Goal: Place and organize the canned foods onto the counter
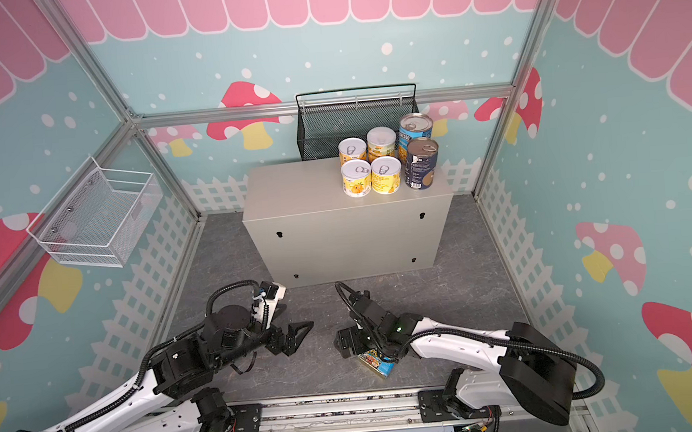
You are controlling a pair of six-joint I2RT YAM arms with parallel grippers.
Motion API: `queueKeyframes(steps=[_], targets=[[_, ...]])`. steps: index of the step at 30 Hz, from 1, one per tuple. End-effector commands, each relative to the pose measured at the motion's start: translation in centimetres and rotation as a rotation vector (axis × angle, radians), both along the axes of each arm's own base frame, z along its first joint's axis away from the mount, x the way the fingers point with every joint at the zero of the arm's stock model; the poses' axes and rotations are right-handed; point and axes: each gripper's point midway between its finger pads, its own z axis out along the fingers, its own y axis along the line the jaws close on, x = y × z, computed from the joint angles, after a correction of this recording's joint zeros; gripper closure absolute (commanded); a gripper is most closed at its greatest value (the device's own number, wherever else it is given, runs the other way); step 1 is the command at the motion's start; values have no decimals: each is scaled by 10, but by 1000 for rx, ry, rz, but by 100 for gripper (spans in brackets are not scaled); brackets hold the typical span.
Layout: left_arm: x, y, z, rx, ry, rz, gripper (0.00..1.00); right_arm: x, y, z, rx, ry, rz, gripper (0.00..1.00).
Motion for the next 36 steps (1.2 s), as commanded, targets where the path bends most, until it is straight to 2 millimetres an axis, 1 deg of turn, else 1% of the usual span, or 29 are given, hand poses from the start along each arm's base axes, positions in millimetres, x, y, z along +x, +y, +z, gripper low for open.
queueKeyframes(steps=[1, 4, 6, 8, 12, 14, 15, 18, 20, 25, 27, 28, 29, 31, 33, 34, 36], targets=[[-4, -12, -3, -51, 22, -21, 1, 5, -11, 16, 14, -58, -36, 0], [-8, -21, -14, -39, 47, -47, 1, -2, -28, 19, 12, -65, -53, 1], [-10, -25, -17, -36, 60, -56, 1, -11, -40, 14, -12, -60, -36, 0], [-11, -27, -16, -44, 60, -64, 1, -21, -49, 8, -37, -47, -7, 0], [-11, -21, -9, -46, 32, -53, 1, -30, -72, 4, -100, -33, -33, 0], [-9, -16, -6, -31, 16, -40, 1, -35, -72, 7, -70, -33, -22, 1], [-8, -14, -5, -24, 9, -31, 1, -39, -71, 5, -55, -24, -9, 2], [-7, -14, -1, -26, -4, -29, 1, -50, -73, -12, -94, 34, 24, 4], [-6, -13, -1, -14, -9, -27, 1, -58, -74, -23, -152, 63, 49, 5], [-6, -11, 0, -20, -12, -18, 1, -75, -65, -33, -227, 53, 126, 5], [-6, -10, 0, -25, -15, -13, 1, -81, -65, -40, -262, 58, 150, 5], [-6, -9, 1, -28, -18, -11, 1, -83, -67, -44, -289, 56, 147, 7], [-5, -9, 1, -27, -22, -10, 1, -83, -67, -47, -307, 52, 149, 10], [-4, -8, 4, -24, -29, -6, 1, -79, -64, -46, -331, 22, 139, 28], [-3, -6, 5, -17, -36, 4, 1, -72, -59, -41, -339, -15, 128, 42], [-2, -5, 6, -17, -40, 9, 1, -67, -55, -37, -340, -37, 120, 47], [-2, -3, 8, -19, -50, 18, 1, -56, -50, -31, -350, -88, 100, 52]])
